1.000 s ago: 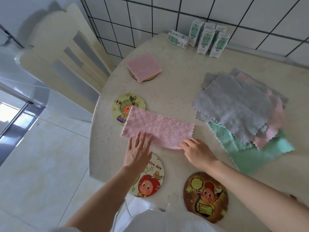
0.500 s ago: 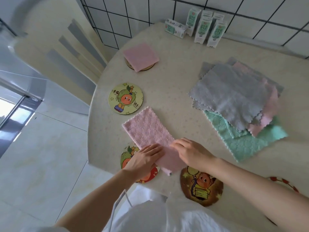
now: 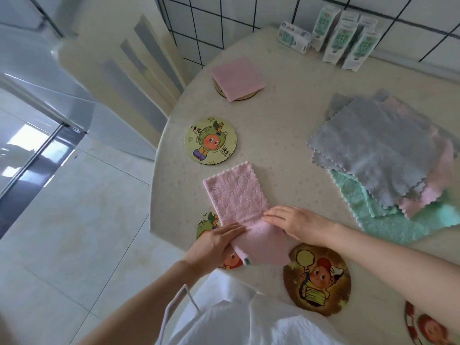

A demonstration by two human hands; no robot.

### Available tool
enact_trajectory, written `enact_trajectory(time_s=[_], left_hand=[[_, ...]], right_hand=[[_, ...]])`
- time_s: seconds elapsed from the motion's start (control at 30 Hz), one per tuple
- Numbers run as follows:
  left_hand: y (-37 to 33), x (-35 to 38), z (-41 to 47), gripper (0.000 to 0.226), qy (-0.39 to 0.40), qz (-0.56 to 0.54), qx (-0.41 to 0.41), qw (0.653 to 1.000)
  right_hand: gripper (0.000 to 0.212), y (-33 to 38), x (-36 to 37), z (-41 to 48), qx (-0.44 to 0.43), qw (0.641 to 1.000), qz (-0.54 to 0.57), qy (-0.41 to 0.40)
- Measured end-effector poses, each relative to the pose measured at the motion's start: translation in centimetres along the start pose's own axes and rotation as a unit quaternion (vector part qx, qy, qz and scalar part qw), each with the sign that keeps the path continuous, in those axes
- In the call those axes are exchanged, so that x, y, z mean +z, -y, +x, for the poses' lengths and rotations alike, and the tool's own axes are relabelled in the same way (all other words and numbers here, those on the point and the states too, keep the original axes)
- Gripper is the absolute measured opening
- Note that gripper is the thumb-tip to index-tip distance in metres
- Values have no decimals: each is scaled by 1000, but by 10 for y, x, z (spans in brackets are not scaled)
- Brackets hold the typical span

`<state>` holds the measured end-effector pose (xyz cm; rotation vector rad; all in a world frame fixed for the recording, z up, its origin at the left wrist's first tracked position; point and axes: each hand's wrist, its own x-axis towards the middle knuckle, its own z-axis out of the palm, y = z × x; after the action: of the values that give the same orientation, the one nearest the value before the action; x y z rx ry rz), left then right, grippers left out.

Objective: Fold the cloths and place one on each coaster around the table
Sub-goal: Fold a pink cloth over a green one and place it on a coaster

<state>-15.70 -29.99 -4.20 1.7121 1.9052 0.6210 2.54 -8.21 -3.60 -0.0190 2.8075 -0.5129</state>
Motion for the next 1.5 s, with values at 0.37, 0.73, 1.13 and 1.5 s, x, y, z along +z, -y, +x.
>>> enact_trajectory(time_s=[0.37, 0.73, 1.13, 1.5], left_hand=[[17, -35, 62, 43, -11, -425, -435, 794], [26, -38, 67, 32, 12, -471, -481, 739], [25, -36, 66, 51, 4, -502, -501, 705], [39, -52, 75, 18, -143, -363, -477, 788]], right_hand=[[44, -4, -45, 71, 329, 865, 375, -53], [37, -11, -53, 111, 374, 774, 503, -93], [39, -13, -51, 140, 395, 809, 410, -145], [11, -19, -55, 123, 368, 826, 403, -142]])
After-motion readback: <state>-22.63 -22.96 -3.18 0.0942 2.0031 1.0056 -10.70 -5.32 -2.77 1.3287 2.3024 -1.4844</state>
